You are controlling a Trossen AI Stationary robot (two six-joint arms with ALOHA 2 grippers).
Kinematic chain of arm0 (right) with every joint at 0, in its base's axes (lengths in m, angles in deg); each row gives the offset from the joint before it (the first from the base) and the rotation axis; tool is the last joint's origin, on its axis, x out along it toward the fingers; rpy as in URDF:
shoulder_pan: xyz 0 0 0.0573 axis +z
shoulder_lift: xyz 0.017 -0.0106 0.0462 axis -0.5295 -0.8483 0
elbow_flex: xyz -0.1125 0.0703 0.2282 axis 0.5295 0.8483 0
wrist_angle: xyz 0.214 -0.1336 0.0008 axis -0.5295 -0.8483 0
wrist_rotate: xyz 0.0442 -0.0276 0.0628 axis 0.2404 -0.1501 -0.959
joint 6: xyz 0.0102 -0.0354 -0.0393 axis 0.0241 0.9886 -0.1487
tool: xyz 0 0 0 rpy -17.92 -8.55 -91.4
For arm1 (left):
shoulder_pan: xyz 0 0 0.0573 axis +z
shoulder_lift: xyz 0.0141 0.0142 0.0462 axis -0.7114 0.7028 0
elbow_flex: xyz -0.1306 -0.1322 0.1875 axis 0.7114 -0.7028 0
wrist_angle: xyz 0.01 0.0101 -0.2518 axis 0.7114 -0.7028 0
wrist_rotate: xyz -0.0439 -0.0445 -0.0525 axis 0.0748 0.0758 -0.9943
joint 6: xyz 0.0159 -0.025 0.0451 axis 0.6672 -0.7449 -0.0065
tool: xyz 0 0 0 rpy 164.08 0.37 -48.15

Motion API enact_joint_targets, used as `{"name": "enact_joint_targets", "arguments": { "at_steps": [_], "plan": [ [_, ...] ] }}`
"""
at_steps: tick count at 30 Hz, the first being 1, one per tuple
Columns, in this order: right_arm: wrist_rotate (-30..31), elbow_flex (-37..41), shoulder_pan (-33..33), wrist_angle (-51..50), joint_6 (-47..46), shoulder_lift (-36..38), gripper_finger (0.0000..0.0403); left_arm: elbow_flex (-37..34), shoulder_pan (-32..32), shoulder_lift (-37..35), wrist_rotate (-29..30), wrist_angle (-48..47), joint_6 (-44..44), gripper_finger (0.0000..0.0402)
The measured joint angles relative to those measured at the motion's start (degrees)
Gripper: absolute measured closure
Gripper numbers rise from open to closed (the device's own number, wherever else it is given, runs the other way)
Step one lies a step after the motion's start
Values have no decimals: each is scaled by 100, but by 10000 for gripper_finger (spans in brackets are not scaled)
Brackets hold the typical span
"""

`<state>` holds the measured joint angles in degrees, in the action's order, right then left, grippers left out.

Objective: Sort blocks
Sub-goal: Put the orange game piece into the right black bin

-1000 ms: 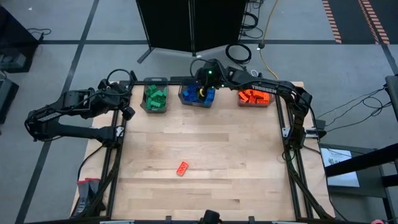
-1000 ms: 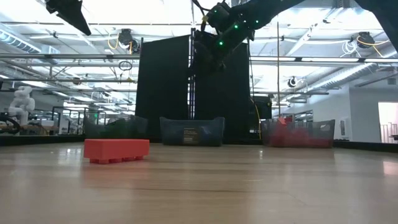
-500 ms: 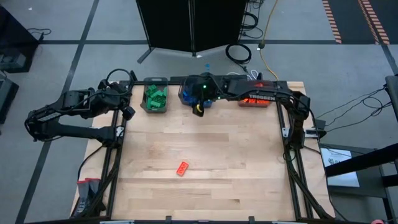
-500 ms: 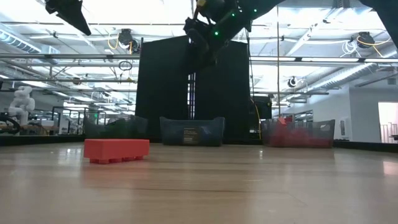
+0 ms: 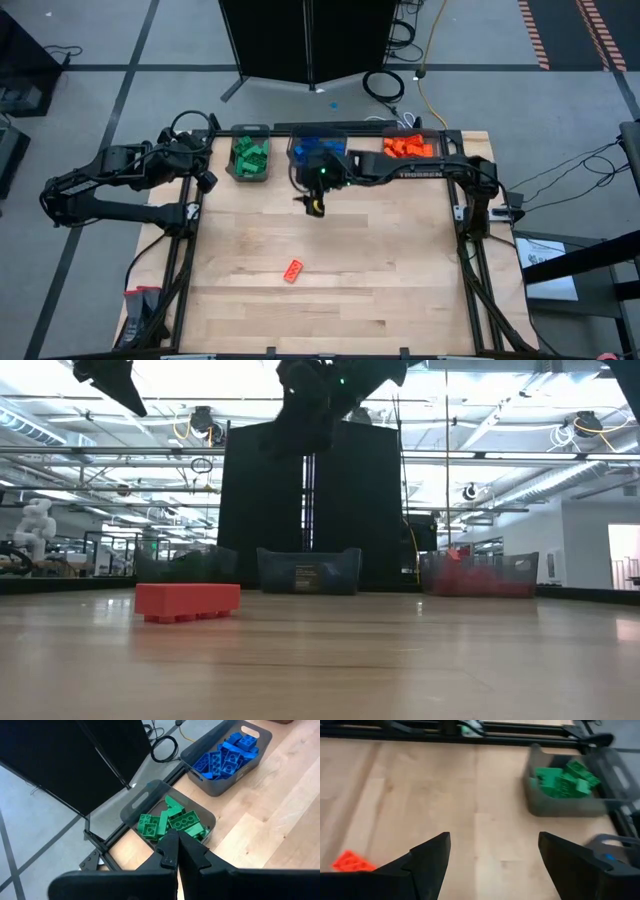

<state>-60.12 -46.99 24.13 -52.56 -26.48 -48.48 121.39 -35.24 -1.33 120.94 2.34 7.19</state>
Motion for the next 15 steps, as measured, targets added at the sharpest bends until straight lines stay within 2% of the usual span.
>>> {"name": "enact_joint_targets", "arguments": {
  "at_steps": [15],
  "plan": [
    [33, 0, 923, 416, -341, -2, 106, 1, -2, 1, -103, 8, -161, 401]
  ]
}}
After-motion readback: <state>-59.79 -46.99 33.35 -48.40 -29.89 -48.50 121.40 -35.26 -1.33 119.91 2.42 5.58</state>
